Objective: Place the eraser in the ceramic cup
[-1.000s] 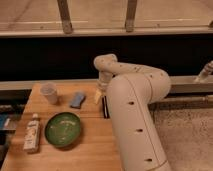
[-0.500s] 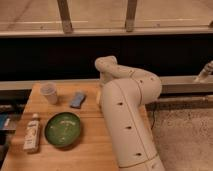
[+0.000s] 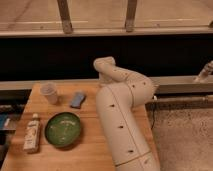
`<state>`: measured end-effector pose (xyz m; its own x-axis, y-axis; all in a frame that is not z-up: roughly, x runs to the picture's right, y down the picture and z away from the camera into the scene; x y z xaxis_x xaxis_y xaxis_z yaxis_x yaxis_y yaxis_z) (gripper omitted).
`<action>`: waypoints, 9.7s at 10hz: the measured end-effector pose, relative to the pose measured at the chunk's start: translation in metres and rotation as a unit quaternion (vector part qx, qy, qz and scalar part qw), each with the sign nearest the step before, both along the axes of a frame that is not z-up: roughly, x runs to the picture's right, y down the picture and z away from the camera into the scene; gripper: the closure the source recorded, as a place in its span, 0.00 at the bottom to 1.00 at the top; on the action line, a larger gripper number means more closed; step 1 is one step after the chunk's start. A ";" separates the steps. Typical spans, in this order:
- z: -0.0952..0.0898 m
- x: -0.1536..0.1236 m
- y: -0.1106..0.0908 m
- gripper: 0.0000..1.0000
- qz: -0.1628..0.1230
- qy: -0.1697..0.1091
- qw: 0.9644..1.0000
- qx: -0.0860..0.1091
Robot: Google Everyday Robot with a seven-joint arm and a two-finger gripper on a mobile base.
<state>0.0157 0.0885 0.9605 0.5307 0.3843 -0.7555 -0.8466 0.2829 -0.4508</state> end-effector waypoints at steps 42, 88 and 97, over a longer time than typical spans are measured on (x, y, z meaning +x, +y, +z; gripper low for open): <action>-0.155 -0.096 -0.230 1.00 -0.013 -0.170 0.942 0.289; -0.217 -0.345 -0.227 1.00 -0.083 -0.374 0.874 0.298; -0.188 -0.358 -0.230 1.00 -0.059 -0.345 0.880 0.321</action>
